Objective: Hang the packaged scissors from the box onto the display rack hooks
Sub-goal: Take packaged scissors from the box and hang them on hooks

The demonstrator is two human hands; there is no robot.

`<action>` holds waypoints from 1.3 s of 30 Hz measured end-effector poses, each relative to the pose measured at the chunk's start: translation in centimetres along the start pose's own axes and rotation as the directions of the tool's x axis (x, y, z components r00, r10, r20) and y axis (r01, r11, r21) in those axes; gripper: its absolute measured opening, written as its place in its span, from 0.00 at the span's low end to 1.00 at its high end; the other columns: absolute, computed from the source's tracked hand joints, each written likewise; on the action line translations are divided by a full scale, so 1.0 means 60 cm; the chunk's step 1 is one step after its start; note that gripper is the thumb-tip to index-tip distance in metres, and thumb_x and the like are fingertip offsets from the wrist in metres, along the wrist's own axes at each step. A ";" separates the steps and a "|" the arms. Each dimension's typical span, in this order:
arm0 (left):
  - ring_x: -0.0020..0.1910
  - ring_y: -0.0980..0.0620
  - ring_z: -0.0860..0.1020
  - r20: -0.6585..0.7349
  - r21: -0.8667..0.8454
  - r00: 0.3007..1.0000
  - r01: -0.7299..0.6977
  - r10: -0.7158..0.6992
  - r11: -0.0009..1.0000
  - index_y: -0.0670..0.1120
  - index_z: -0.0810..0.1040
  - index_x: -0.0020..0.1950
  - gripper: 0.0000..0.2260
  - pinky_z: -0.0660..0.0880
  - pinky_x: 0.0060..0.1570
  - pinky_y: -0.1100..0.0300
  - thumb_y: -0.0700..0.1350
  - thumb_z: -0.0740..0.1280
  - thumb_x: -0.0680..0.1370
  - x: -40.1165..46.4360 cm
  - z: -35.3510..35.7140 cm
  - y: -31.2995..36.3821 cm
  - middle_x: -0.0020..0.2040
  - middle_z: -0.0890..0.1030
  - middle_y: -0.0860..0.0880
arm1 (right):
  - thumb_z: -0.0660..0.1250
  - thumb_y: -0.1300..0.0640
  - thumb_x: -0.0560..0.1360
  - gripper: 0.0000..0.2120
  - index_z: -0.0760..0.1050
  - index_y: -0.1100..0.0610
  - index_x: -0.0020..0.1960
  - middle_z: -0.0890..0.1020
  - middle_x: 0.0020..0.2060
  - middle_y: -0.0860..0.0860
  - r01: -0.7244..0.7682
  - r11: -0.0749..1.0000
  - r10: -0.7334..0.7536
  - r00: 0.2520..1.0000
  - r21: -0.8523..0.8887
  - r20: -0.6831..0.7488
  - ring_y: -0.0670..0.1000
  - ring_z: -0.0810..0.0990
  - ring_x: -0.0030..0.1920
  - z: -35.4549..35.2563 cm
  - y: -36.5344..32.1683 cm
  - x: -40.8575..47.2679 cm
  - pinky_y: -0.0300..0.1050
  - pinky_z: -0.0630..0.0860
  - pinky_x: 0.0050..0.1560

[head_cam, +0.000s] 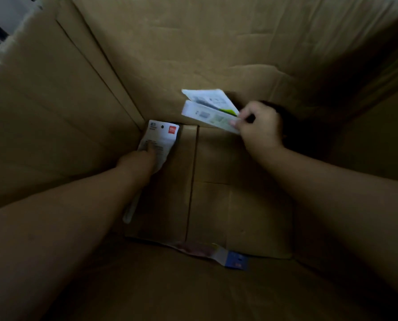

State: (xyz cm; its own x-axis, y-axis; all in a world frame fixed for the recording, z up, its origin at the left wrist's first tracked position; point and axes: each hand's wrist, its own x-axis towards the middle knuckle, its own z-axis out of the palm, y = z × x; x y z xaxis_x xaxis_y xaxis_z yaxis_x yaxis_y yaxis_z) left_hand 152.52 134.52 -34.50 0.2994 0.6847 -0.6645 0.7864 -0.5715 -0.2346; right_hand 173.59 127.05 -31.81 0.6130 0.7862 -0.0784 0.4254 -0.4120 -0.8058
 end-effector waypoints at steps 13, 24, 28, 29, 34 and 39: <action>0.60 0.38 0.74 -0.023 -0.749 0.979 0.118 -0.204 0.652 0.37 0.74 0.63 0.16 0.72 0.57 0.52 0.36 0.64 0.75 0.013 -0.022 -0.028 0.61 0.76 0.36 | 0.70 0.60 0.71 0.14 0.72 0.55 0.55 0.73 0.39 0.50 -0.137 0.982 0.167 0.955 -0.133 0.247 0.53 0.75 0.46 0.008 0.029 -0.005 0.44 0.69 0.44; 0.50 0.41 0.79 -0.078 -0.993 0.963 -0.051 -0.258 0.108 0.37 0.78 0.49 0.09 0.74 0.47 0.52 0.35 0.71 0.70 -0.121 -0.128 -0.039 0.48 0.80 0.34 | 0.57 0.56 0.80 0.11 0.64 0.56 0.39 0.76 0.46 0.60 0.211 0.853 0.045 0.882 -0.478 0.469 0.59 0.74 0.47 -0.080 -0.153 -0.013 0.46 0.67 0.43; 0.48 0.43 0.78 0.020 -0.984 0.947 -0.038 -0.319 -0.174 0.45 0.78 0.40 0.10 0.74 0.56 0.44 0.30 0.70 0.70 -0.249 -0.199 -0.046 0.40 0.79 0.44 | 0.56 0.54 0.80 0.10 0.69 0.56 0.43 0.74 0.38 0.51 0.005 0.972 0.069 0.950 -0.236 0.306 0.51 0.73 0.40 -0.174 -0.234 -0.061 0.44 0.66 0.39; 0.48 0.43 0.78 0.038 -0.973 0.949 -0.036 -0.312 -0.228 0.46 0.77 0.40 0.12 0.75 0.55 0.46 0.29 0.69 0.71 -0.280 -0.222 -0.051 0.40 0.79 0.45 | 0.57 0.54 0.80 0.10 0.70 0.56 0.43 0.74 0.38 0.50 -0.080 0.987 0.112 0.964 -0.137 0.241 0.50 0.73 0.40 -0.203 -0.258 -0.072 0.43 0.66 0.38; 0.39 0.46 0.77 0.088 -0.852 0.974 -0.035 -0.210 -0.522 0.37 0.77 0.55 0.12 0.76 0.42 0.54 0.29 0.66 0.72 -0.475 -0.405 -0.064 0.41 0.78 0.42 | 0.62 0.57 0.79 0.12 0.79 0.53 0.38 0.81 0.36 0.48 -0.281 0.919 0.260 0.959 0.278 0.111 0.49 0.78 0.38 -0.368 -0.427 -0.130 0.42 0.74 0.39; 0.48 0.39 0.81 -0.037 -0.833 0.996 -0.075 -0.080 -0.548 0.40 0.78 0.58 0.15 0.78 0.49 0.48 0.35 0.68 0.72 -0.686 -0.588 -0.075 0.50 0.82 0.39 | 0.63 0.56 0.78 0.11 0.81 0.49 0.40 0.84 0.40 0.44 -0.259 0.872 0.228 0.966 0.414 0.125 0.49 0.81 0.46 -0.542 -0.609 -0.193 0.47 0.76 0.45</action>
State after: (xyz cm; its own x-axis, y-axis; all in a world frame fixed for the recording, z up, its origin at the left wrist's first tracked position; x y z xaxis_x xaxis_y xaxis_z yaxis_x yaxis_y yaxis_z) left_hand 155.72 124.88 18.95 0.2549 0.7446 -0.6169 -0.0036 0.6387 0.7694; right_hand 172.60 118.03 17.64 0.6056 0.7230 -0.3324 -0.0635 -0.3725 -0.9259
